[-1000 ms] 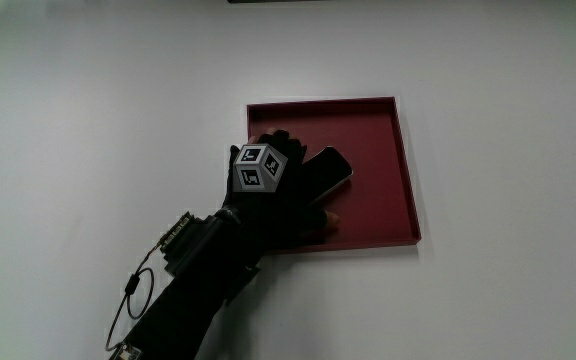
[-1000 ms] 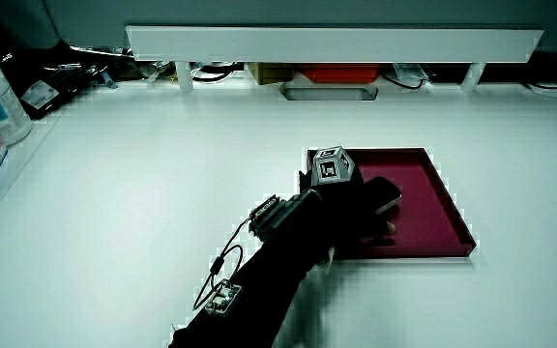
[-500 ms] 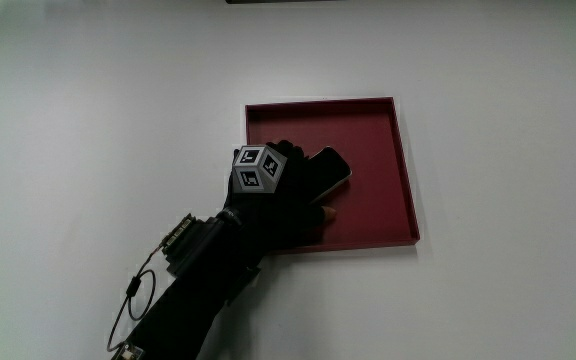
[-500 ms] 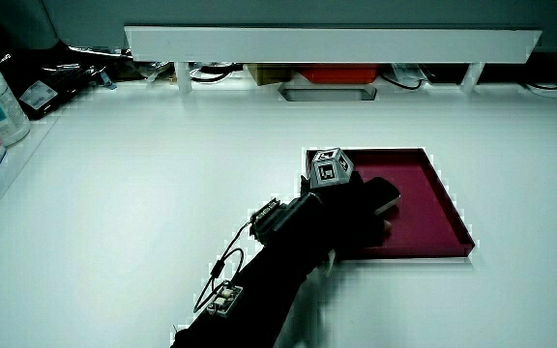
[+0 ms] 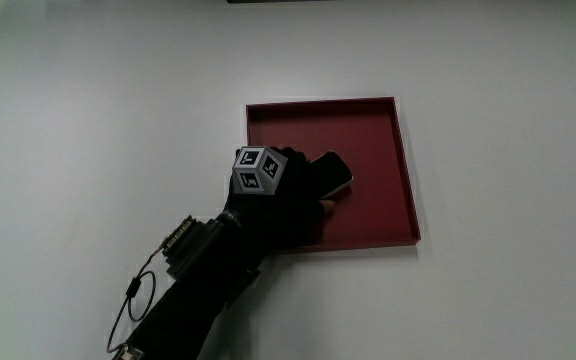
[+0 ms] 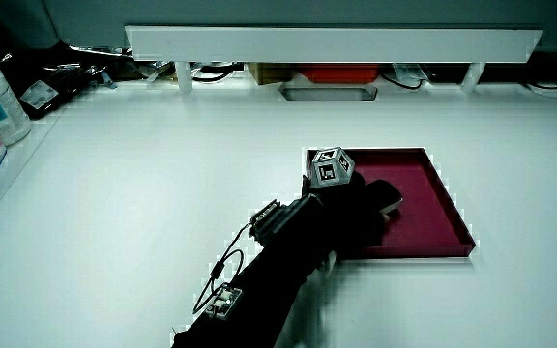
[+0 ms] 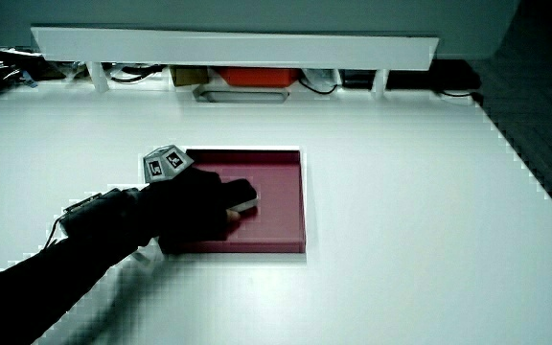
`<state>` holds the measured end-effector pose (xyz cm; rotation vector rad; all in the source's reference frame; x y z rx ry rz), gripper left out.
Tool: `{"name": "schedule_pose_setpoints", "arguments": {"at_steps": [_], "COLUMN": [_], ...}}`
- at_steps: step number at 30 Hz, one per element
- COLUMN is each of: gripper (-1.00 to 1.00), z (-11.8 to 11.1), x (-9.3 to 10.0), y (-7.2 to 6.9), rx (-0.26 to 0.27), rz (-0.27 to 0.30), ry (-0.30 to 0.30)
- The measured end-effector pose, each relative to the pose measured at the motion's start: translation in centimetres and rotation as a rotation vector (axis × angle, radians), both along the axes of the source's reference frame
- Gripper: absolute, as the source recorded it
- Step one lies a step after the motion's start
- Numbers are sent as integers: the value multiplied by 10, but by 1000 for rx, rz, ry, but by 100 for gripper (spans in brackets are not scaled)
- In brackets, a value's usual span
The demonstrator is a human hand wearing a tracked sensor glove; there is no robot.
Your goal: Place eraser
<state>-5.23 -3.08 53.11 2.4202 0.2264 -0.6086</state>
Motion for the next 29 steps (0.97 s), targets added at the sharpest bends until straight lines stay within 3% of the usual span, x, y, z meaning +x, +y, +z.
{"name": "schedule_pose_setpoints", "arguments": {"at_steps": [6,15,21,22,24,26,28,29], "gripper": [-100,-100,-100,-100,-100,-100,-100,-100], "z": [-6,-52,-85,-86,-94,-92,-109,-106], "x": [-1,-10,-23,-27,-34,-43,-49,-55], "y": [0,-4,-4,-4,-2,-2,-1,0], "rx": [20,89,138,166,191,221,234,214], "rz": [8,52,84,98,93,78,90,41], "ry": [10,20,-14,-9,-16,18,-15,9]}}
